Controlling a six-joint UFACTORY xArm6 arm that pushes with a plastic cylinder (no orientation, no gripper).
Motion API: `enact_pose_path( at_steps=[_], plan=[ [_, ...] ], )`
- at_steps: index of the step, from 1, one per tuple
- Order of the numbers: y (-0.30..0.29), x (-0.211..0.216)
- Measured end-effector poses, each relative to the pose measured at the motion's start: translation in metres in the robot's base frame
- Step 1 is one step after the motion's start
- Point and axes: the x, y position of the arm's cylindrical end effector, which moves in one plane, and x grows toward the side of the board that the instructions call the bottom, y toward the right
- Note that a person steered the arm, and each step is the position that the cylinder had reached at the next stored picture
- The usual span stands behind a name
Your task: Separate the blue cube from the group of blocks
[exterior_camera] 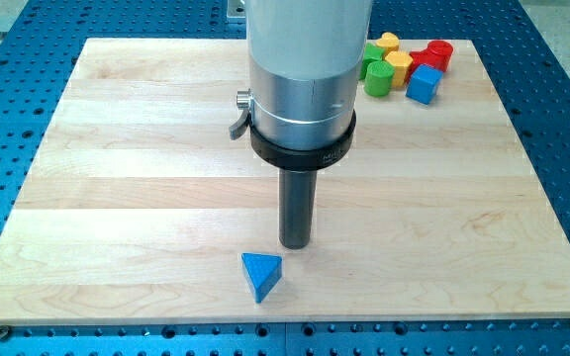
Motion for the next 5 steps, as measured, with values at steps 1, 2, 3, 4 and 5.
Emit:
enact_pose_path(
  at_steps=[1, 2, 3, 4, 5],
  plan=[
    [0.0, 0.0],
    [0.0, -0.002],
    [0.0, -0.002],
    [0.0, -0.002],
    [0.071, -0.013]
  ],
)
